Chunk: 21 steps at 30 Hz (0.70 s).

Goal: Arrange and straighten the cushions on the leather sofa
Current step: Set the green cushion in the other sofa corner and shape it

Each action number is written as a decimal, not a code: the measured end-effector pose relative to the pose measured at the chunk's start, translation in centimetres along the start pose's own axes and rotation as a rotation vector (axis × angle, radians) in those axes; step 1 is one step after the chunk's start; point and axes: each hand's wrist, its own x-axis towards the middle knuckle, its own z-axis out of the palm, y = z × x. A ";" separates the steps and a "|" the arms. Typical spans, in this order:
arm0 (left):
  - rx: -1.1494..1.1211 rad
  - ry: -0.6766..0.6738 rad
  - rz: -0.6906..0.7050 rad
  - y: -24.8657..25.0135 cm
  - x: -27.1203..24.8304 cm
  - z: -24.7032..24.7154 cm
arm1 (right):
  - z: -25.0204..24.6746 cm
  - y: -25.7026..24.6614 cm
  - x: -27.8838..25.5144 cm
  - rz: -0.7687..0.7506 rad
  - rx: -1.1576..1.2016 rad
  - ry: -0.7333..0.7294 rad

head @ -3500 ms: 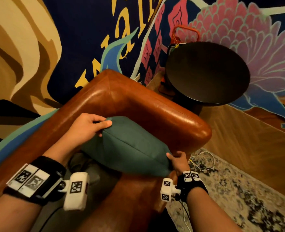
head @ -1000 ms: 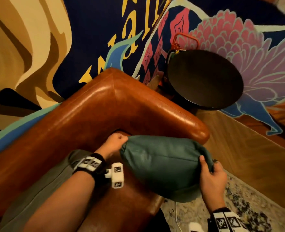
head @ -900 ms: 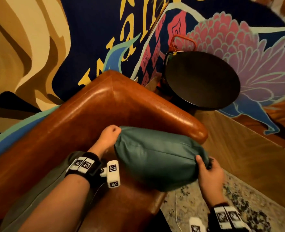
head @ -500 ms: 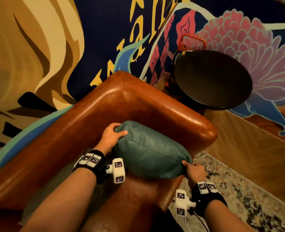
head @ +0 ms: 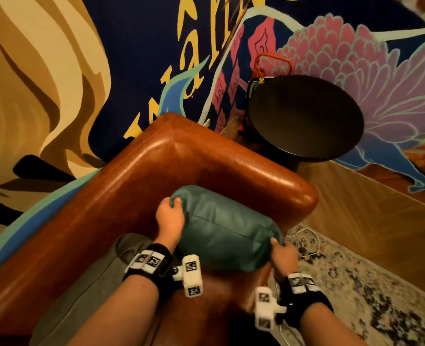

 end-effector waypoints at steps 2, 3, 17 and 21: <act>0.130 -0.040 0.176 1.8 -1.1 1.3 | 2.2 -3.1 -2.9 -0.237 0.004 -0.079; 0.149 -0.087 0.270 2.5 -0.6 0.4 | 1.8 -3.8 -3.8 -0.341 -0.011 -0.114; 0.460 -0.521 0.733 3.5 -7.6 10.9 | 1.3 -6.2 -1.8 -0.269 0.077 -0.106; 0.922 -0.266 0.878 -2.3 -0.8 10.9 | -2.6 -2.9 -0.7 -0.015 0.315 -0.167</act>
